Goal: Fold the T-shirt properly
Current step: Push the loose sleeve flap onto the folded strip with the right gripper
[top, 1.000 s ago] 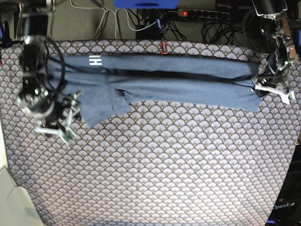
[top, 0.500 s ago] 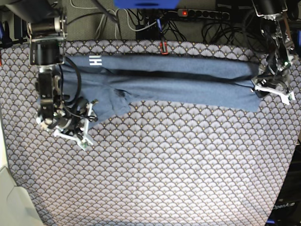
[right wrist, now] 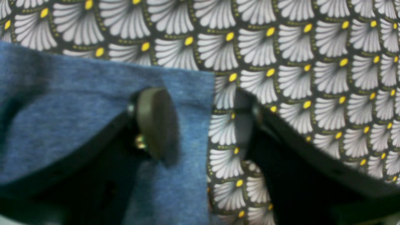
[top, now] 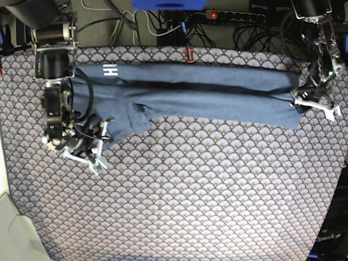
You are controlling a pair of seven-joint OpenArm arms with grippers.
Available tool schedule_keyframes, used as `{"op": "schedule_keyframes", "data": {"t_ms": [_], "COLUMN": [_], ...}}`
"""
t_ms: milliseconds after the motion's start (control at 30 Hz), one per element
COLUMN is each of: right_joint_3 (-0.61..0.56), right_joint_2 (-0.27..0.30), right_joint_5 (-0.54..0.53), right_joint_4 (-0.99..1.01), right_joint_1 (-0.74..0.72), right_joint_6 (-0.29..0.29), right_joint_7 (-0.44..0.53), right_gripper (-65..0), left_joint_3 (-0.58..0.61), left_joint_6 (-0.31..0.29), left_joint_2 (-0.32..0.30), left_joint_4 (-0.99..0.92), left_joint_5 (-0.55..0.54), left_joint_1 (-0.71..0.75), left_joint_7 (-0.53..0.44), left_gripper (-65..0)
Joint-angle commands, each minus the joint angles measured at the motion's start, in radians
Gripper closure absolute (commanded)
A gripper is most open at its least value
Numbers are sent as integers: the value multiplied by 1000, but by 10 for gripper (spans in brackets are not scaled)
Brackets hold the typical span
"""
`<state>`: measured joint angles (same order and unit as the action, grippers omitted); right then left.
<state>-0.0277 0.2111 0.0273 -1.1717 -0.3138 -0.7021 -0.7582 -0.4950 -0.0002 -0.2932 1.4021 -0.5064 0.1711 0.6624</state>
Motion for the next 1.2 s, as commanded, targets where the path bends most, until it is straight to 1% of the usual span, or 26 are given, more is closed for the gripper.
{"op": "schedule_keyframes", "data": {"t_ms": [0,133,233,367,400,533,633,733,767,900,967,1067,1167], "right_joint_3": [1,1,1,-1,-1,4,5,5,5,8,8,47,94], "right_joint_2": [3,1,1,3,6,9,20,23,23,44,47,43,43], "right_joint_5": [-2,-2,-2,-2,-2,-2,-2,0,0,0,0,0,0], "right_joint_4": [-14,-14,-14,-14,-15,-49,-141,-282,-328,-518,-610,-722,-765], "right_joint_1": [-18,-6,5,15,15,17,57,117,138,219,273,353,422], "right_joint_6": [4,4,4,4,4,4,4,4,4,4,4,4,4], "right_joint_7": [12,12,12,12,12,12,12,6,-10,-125,-159,-179,-179], "right_gripper": [-247,-141,-98,-10,0,0,0,0,0,0,0,0,0], "left_joint_3": [-6,-6,-6,-6,-6,-6,-6,-6,-6,-6,-6,-6,-6], "left_joint_6": [-1,-1,-1,-2,-2,-4,-4,-4,-4,-4,-4,-4,-5], "left_joint_2": [-13,-13,-13,-13,-13,-13,-13,-13,-13,-13,-13,-13,-13], "left_joint_4": [13,15,18,16,18,19,16,15,15,13,10,10,10], "left_joint_5": [-4,-4,-4,-4,-4,-4,-4,-4,-4,-4,-4,-4,-4], "left_joint_1": [-9,-9,-9,-9,-9,-9,-8,-6,-6,-3,-3,-6,-8], "left_joint_7": [-13,-13,-13,-13,-13,-13,-13,-13,-13,-13,-13,-13,-13], "left_gripper": [-337,-337,-337,-337,-337,-337,-337,-337,-337,-337,-337,-337,-337]}}
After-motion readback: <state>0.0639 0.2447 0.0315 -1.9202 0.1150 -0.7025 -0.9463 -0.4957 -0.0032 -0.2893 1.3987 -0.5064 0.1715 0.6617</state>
